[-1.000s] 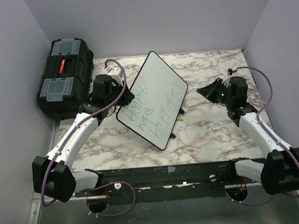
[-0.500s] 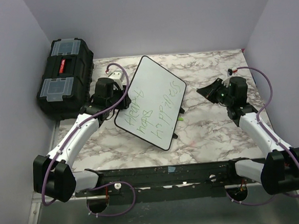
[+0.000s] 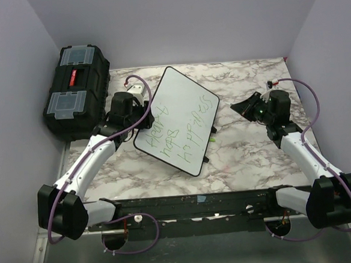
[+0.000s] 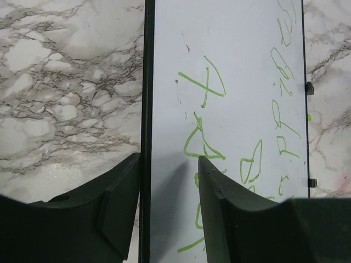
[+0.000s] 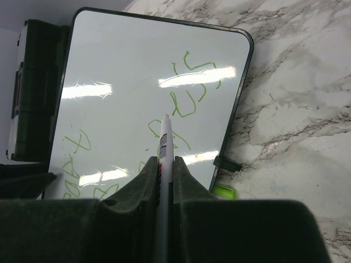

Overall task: Write a sentence on the whiteboard
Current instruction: Put down the whiteboard on the whiteboard stand, then pick up the pen cap from the center of the board.

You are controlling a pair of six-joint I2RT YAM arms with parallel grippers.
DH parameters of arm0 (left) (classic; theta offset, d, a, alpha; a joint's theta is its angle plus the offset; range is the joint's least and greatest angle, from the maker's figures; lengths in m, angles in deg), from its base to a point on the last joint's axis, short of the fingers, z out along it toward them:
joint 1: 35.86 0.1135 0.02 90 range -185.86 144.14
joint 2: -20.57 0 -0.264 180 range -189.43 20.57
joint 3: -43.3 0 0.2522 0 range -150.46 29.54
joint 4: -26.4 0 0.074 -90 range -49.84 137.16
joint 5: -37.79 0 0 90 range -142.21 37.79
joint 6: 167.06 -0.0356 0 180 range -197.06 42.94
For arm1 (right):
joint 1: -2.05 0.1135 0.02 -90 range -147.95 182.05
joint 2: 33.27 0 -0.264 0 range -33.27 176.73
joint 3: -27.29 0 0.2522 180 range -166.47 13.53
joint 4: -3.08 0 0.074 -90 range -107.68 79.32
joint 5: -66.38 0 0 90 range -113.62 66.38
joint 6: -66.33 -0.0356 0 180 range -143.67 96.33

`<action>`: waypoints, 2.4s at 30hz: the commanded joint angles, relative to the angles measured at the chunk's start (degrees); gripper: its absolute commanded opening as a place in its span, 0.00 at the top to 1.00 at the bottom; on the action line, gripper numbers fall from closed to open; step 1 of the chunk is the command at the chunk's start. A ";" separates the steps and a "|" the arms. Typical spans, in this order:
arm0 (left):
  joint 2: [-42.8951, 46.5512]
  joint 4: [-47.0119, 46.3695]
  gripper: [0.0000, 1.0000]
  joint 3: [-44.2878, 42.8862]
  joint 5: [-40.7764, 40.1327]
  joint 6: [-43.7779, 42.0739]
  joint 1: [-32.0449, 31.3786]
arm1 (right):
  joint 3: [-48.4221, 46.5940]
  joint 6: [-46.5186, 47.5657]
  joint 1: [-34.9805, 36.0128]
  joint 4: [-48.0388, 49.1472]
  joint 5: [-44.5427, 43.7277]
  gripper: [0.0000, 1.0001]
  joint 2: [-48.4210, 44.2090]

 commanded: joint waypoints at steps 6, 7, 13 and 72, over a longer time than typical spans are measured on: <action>3.92 -0.23 0.47 -0.13 -0.58 -0.53 -0.61 | 0.71 1.05 0.19 0.33 1.10 0.99 -0.45; 4.10 0.24 0.45 -0.36 -0.57 -0.68 -0.67 | 0.67 1.10 0.19 0.17 1.04 0.99 -0.53; 5.24 2.36 0.39 -2.28 -0.18 -1.41 -1.10 | 0.03 1.69 0.19 -0.88 0.59 0.99 -1.13; -56.17 29.09 0.53 -52.45 8.79 -52.00 -31.27 | -23.83 9.52 0.17 -12.39 -11.50 0.99 -1.57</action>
